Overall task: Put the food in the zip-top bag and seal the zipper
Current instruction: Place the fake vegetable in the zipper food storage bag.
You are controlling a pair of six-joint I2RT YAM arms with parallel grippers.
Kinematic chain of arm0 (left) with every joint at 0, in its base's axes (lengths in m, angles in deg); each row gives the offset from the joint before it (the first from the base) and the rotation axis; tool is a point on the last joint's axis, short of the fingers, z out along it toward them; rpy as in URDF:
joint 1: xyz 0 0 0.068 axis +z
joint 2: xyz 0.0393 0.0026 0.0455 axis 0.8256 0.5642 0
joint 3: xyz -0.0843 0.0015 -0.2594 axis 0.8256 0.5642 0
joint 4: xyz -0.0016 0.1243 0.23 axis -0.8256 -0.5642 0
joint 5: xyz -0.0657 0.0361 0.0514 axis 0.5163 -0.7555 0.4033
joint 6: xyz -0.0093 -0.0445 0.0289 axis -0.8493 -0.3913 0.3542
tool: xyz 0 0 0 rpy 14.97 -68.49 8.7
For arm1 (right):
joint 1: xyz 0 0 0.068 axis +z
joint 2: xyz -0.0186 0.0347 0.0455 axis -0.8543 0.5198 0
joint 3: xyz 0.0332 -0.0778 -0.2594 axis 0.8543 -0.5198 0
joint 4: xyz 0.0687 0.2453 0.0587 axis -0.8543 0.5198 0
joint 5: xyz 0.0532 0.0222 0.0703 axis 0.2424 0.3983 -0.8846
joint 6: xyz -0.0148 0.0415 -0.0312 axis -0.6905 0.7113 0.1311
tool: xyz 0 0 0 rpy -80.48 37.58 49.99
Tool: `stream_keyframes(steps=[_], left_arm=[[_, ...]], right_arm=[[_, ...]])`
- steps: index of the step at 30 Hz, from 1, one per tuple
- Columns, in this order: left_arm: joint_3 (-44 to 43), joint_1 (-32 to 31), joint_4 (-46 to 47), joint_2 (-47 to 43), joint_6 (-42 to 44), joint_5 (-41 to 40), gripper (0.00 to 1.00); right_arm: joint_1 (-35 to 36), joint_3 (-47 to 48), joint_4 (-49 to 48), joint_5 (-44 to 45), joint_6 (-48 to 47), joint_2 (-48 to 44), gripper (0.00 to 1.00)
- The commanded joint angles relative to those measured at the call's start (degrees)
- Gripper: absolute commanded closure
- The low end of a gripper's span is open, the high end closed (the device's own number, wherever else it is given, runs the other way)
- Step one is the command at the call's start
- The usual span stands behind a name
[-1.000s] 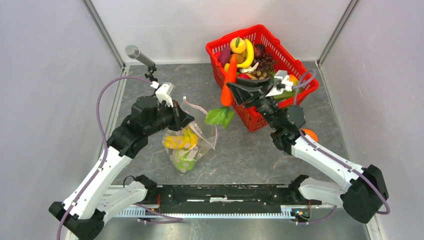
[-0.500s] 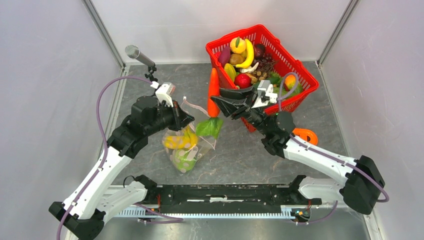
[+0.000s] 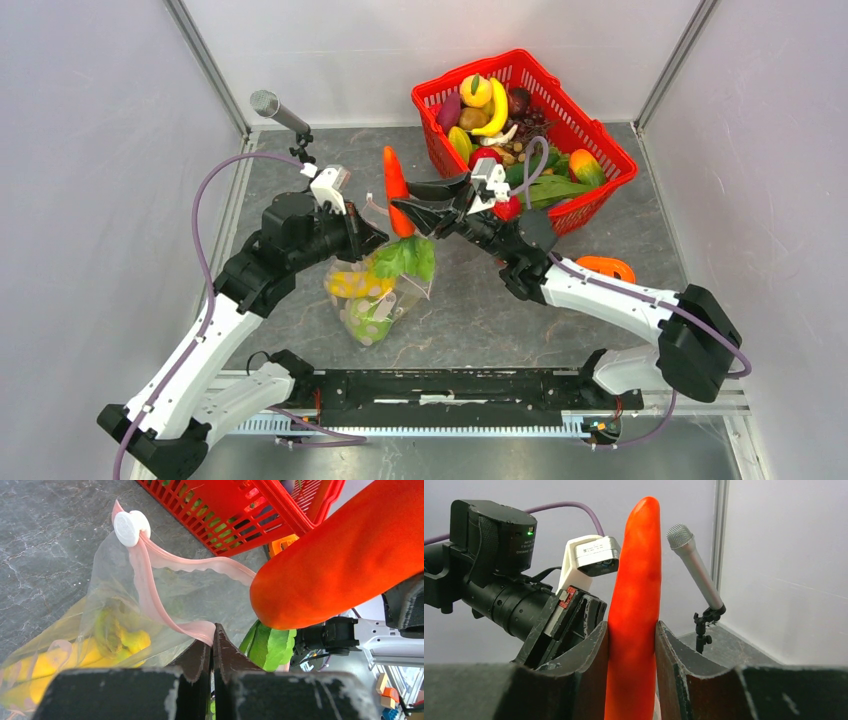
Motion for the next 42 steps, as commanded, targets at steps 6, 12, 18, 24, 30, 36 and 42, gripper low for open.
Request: stream_keyframes(steps=[6, 12, 18, 24, 30, 36, 42], left_arm=[[-1.0, 0.3, 2.5, -3.2, -1.2, 0.5, 0.98], [-1.4, 0.2, 2.5, -2.7, -1.5, 1.5, 0.98], [-1.3, 0.3, 2.5, -3.1, -1.5, 0.5, 0.98], [-0.9, 0.3, 3.6, -3.6, -2.2, 0.0, 0.98], [-0.8, 0.3, 4.1, -3.7, -2.5, -0.6, 0.98], [-0.7, 0.2, 4.1, -3.5, -2.5, -1.0, 0.98], [-0.6, 0.3, 4.1, -3.1, -2.5, -0.6, 0.98]], right_arm=[[0.4, -8.0, 2.9, -0.9, -12.5, -2.8, 1.0], [0.4, -7.7, 11.3, -3.2, -19.3, -5.1, 1.0], [0.5, -4.4, 22.1, -4.6, -20.6, -6.5, 0.99], [0.5, -2.3, 30.3, -1.7, -18.8, -6.6, 0.93], [0.6, 3.2, 39.6, -1.1, -18.3, -5.4, 0.58], [0.7, 2.2, 35.9, -4.0, -17.6, -8.1, 0.42], [0.7, 4.7, 34.7, -4.2, -15.9, -6.1, 0.38]])
